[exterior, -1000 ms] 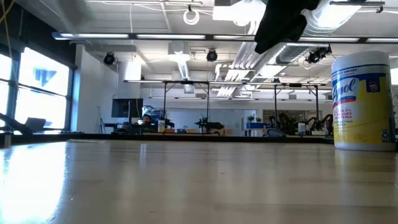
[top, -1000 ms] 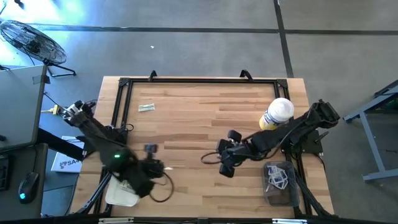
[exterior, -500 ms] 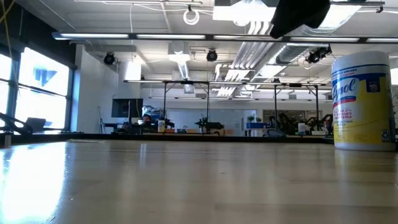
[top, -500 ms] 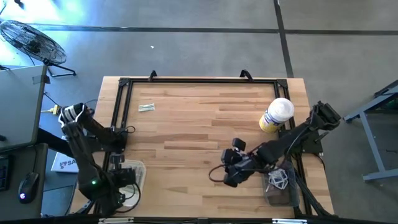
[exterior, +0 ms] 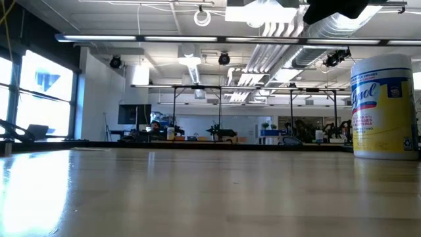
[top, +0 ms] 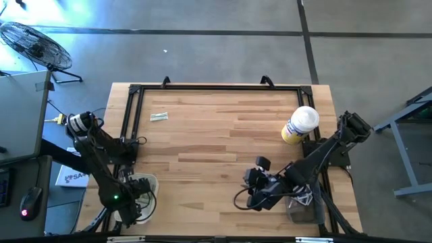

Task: Pick & Place First Aid Supplies
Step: Put the green bandage into the white bin

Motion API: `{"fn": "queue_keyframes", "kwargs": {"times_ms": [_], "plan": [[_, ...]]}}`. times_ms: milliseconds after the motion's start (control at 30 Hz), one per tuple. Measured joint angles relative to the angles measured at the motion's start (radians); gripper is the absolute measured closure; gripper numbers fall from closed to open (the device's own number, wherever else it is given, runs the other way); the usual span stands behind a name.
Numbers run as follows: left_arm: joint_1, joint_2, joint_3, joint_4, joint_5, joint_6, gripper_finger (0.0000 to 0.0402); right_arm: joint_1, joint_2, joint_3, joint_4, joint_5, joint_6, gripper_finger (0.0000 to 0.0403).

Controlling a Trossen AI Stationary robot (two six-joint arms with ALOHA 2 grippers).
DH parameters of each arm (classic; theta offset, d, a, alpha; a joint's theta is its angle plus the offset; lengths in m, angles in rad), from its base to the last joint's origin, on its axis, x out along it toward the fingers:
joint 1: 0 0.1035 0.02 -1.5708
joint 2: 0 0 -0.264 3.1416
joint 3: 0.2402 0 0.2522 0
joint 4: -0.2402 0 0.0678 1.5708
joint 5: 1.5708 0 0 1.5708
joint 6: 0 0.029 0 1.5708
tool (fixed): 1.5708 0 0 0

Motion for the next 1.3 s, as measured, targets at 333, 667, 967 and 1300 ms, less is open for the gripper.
{"fn": "queue_keyframes", "kwargs": {"times_ms": [333,667,967,1300], "plan": [[0.022,0.0,0.104,0.002,0.157,-0.022,0.0274,-0.018,0.0,0.0,0.0,-0.004,-0.04,0.0274],[0.288,-0.104,0.172,-0.015,-0.181,0.133,0.0255,0.029,0.001,0.0,0.01,0.032,-0.017,0.0274],[0.747,-0.112,0.116,0.012,-0.483,0.207,0.0254,0.091,0.038,-0.001,0.143,0.158,-0.02,0.0274],[1.205,-0.111,-0.166,0.403,-0.579,0.225,0.0254,0.07,0.19,-0.001,0.239,0.172,-0.023,0.0274]]}}
